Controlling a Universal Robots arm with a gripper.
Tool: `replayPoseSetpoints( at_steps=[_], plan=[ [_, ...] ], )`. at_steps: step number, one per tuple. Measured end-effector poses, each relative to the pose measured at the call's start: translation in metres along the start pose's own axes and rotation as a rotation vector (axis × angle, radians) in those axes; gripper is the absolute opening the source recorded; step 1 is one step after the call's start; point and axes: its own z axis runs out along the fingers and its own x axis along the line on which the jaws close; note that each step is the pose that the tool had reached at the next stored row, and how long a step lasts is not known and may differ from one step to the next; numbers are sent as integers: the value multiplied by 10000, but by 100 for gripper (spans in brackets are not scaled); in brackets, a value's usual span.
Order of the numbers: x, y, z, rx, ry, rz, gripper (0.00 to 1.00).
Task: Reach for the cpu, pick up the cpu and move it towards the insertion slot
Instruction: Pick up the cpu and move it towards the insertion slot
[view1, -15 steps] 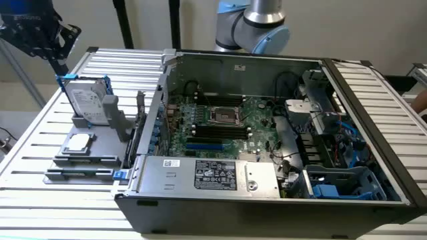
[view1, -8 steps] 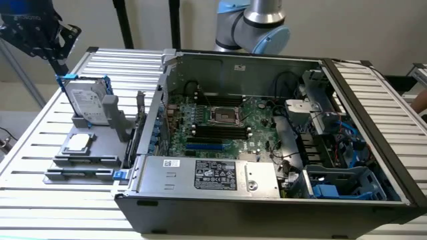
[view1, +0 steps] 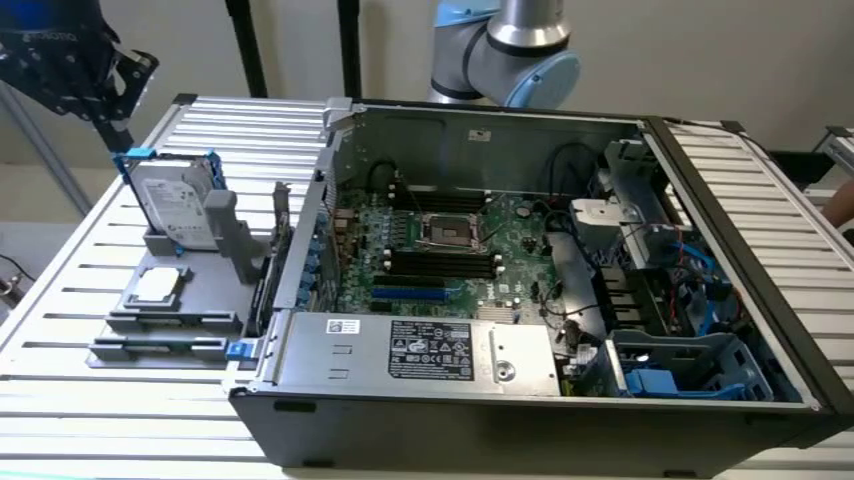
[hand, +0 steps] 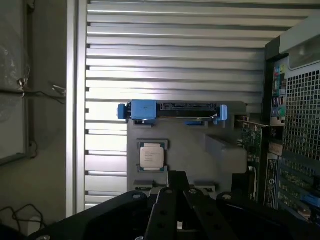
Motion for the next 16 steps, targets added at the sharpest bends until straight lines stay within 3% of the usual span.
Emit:
replayPoseSetpoints(
  at_steps=[5,10,16],
  plan=[
    [132,-64,50,0,0,0,11],
    [194,-144,120,0,19,0,11],
    [257,-154,181,-1,25,-83,11]
  ],
)
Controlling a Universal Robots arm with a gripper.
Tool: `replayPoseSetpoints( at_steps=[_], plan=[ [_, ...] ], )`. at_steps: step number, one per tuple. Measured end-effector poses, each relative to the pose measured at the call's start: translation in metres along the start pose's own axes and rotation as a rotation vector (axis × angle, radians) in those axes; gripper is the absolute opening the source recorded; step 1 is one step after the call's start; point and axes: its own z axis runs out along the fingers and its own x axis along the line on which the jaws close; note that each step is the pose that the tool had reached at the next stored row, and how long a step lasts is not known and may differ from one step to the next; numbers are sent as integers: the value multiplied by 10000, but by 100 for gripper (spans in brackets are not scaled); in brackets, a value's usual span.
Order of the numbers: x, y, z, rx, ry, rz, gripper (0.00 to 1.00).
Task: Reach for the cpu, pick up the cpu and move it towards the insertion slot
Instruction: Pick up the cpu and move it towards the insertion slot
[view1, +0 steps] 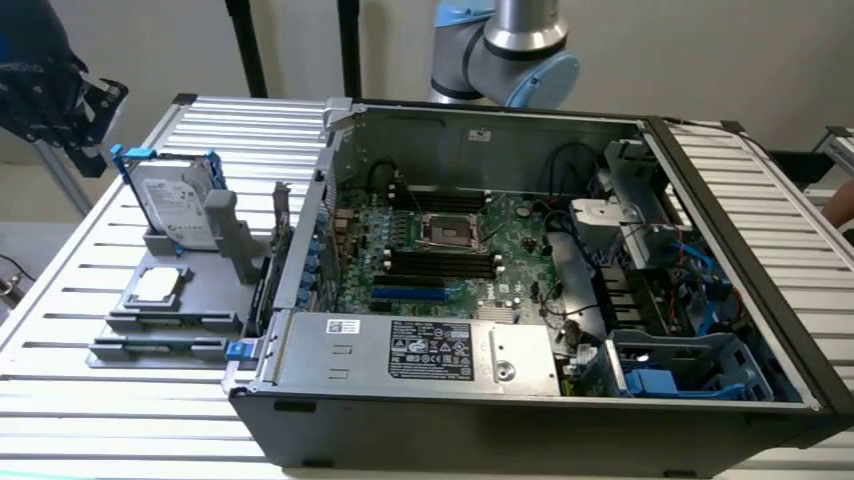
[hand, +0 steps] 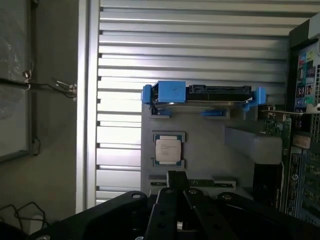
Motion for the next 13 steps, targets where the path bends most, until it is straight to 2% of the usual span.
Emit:
replayPoseSetpoints(
  at_steps=[2,3,4,5,6,7,8,10,11,13],
  plan=[
    [0,0,0,0,1,-1,12],
    [1,1,0,0,1,0,18],
    [1,1,0,0,2,0,18],
    [1,1,1,1,7,0,30],
    [2,1,4,0,18,1,30],
    [2,1,10,-1,34,3,36],
    [2,0,18,-2,51,3,36],
    [2,-1,40,-3,91,4,47],
    [1,-1,51,-3,110,6,47],
    [-2,-2,75,-3,143,13,59]
  ],
)
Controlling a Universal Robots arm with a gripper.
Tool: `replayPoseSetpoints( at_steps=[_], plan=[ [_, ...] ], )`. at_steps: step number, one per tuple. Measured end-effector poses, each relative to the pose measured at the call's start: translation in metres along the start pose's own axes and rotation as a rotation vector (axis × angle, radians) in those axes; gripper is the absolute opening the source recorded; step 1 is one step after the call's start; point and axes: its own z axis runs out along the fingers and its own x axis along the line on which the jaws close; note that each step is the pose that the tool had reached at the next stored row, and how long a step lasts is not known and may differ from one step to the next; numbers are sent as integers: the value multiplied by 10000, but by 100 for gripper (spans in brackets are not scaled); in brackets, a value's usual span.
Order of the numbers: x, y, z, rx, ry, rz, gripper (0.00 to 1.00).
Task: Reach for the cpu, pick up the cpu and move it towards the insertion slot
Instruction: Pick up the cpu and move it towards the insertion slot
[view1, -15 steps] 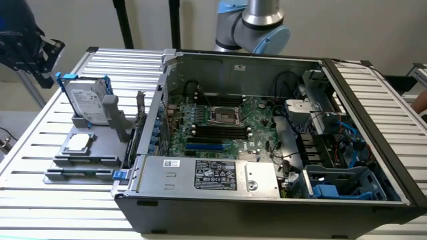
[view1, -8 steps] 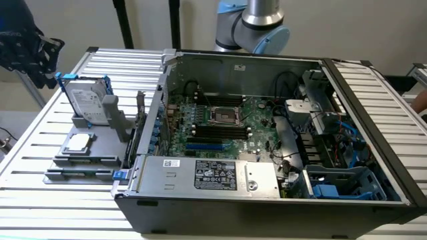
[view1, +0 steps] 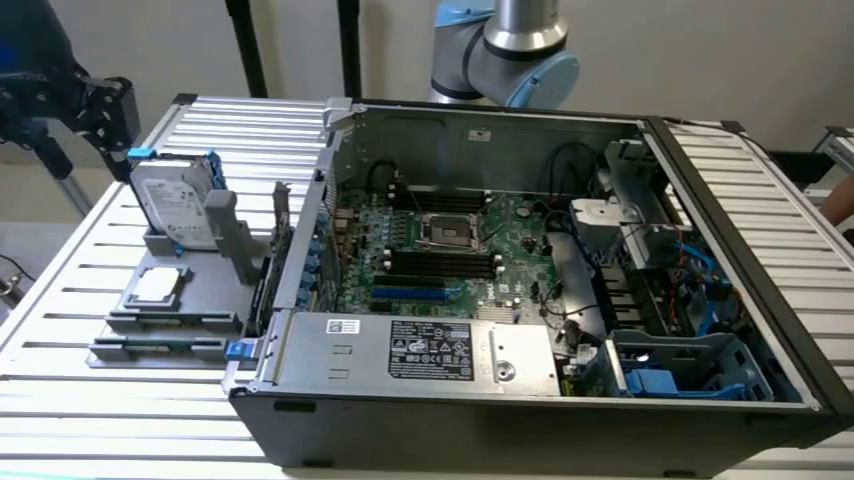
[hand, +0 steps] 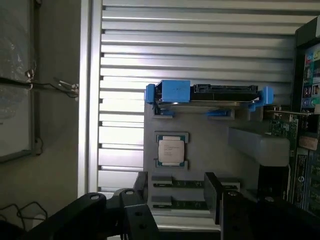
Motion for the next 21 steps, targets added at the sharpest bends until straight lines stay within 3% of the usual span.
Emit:
replayPoseSetpoints(
  at_steps=[1,3,4,21],
  plan=[
    [-3,-1,13,0,13,7,65],
    [-17,-3,47,-1,25,30,65],
    [-26,-3,65,-2,27,42,71],
    [-66,-84,370,-2,31,55,71]
  ],
)
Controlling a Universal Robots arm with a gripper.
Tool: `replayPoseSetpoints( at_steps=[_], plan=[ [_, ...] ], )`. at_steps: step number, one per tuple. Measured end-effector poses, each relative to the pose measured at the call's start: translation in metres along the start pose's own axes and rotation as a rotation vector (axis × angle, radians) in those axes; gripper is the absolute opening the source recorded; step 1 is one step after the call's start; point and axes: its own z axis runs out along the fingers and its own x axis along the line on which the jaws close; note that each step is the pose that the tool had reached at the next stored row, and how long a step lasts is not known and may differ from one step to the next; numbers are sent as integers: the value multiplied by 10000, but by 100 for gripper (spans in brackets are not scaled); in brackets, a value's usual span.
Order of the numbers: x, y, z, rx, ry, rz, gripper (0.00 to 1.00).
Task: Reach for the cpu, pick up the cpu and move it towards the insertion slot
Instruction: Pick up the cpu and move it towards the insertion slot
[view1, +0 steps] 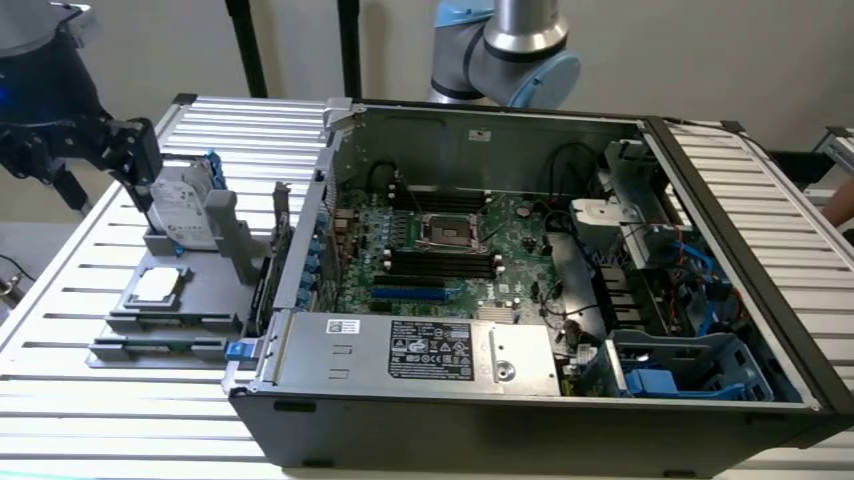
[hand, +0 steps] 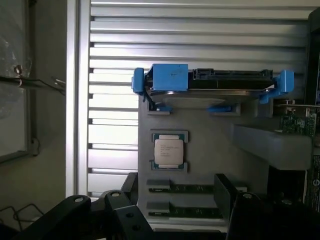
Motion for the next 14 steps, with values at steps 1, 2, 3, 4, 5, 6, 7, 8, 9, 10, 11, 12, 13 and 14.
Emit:
replayPoseSetpoints(
  at_steps=[1,2,3,4,5,6,7,8,9,10,11,12,13,14],
  plan=[
    [1,-1,18,0,0,-4,71],
    [4,-2,38,0,0,-6,71],
    [9,-3,55,1,1,-7,71],
    [14,-3,73,0,0,-8,71],
    [18,-4,92,0,-1,-10,71],
    [22,-4,110,0,0,-12,71],
    [26,-5,128,0,1,-15,71],
    [30,-6,146,1,2,-17,71],
    [32,-6,164,1,2,-19,71],
    [34,-7,183,0,1,-24,71],
    [36,-7,201,1,1,-29,71],
    [37,-8,219,0,1,-34,71],
    [37,-9,237,1,2,-40,71],
    [39,-9,255,0,2,-45,71]
  ],
)
